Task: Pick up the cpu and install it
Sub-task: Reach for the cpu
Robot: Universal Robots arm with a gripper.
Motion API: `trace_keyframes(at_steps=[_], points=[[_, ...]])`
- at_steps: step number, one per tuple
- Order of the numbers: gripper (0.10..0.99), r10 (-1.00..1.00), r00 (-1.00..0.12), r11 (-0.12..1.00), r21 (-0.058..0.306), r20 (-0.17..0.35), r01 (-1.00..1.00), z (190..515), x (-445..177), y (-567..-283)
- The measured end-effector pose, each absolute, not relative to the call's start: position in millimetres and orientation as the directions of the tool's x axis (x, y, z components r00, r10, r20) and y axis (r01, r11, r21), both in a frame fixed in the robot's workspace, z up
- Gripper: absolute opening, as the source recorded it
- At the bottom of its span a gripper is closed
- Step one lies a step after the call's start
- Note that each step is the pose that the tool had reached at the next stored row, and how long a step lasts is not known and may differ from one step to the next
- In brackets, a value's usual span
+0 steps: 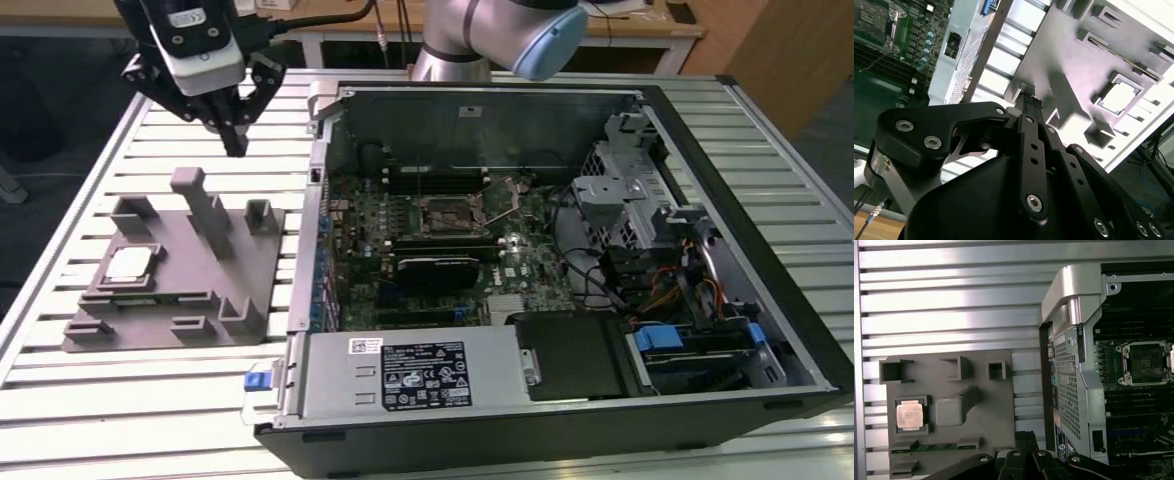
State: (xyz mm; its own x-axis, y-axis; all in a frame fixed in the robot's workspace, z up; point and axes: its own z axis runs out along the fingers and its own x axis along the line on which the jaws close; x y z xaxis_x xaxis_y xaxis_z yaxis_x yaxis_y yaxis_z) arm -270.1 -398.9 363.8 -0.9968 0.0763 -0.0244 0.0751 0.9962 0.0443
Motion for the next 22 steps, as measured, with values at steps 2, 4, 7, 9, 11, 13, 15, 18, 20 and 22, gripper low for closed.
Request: trace_keyframes(at_steps=[2,4,7,9,11,13,15,18,20,22], points=[[0.106,0.076,-0.997,0.996,0.044,-0.024,0.075,362,-273,-399],[0.106,0.076,-0.997,0.996,0.044,-0.024,0.075,361,-277,-399],[0.106,0.076,-0.997,0.996,0.044,-0.025,0.075,358,-281,-399],[0.106,0.076,-0.997,0.996,0.044,-0.024,0.075,357,-285,-399],[0.106,0.076,-0.997,0.996,0.044,-0.024,0.075,355,-288,-399],[0.106,0.076,-0.997,0.996,0.044,-0.024,0.075,353,-291,-399],[0.106,0.076,-0.997,0.996,0.044,-0.024,0.075,352,-295,-399],[0.106,0.076,-0.997,0.996,0.044,-0.024,0.075,349,-300,-399],[0.106,0.076,-0.997,0.996,0.044,-0.024,0.075,347,-303,-399],[0.106,0.076,-0.997,0.996,0.044,-0.024,0.075,345,-306,-399]])
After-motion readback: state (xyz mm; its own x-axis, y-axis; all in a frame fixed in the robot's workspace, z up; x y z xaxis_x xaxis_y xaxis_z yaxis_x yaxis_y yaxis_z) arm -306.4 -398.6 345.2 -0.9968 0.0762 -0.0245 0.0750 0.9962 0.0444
